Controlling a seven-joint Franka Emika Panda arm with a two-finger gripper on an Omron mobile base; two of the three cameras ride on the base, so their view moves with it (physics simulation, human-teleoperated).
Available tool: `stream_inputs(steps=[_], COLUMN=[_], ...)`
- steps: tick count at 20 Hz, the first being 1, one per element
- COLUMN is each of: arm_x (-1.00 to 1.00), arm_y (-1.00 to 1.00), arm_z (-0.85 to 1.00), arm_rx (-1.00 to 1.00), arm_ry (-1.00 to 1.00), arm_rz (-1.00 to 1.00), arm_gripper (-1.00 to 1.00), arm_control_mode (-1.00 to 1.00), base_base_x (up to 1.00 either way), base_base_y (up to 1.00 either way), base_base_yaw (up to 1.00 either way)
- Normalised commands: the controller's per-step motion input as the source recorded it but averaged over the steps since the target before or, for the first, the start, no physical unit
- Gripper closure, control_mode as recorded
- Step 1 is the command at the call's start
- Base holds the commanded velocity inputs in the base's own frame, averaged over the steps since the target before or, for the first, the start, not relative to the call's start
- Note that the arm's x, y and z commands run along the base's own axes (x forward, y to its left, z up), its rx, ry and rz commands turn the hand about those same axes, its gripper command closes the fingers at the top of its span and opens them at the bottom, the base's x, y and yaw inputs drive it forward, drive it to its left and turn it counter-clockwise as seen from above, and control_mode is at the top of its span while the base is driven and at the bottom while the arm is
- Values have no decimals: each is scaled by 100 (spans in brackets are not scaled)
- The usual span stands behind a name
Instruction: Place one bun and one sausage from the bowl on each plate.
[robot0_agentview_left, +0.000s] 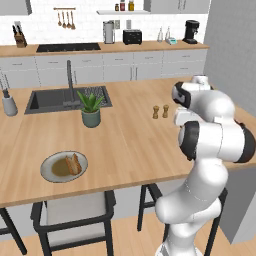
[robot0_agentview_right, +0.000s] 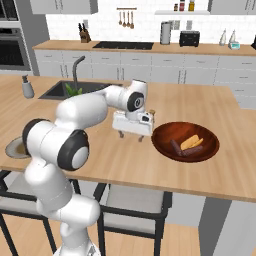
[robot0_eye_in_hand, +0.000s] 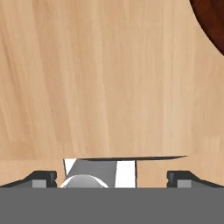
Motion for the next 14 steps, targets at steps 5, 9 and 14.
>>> stream_inputs(steps=[5, 9, 14], arm_x=[9, 16, 27], arm_y=[-74, -74, -56], arm_z=[0, 0, -14], arm_rx=[3, 2, 0], arm_ry=[0, 0, 0], arm_rz=[0, 0, 5], arm_gripper=[-100, -100, -100], arm_control_mode=[-100, -100, -100], base_base_x=[0, 0, 0], base_base_y=[0, 0, 0], base_base_yaw=[0, 0, 0])
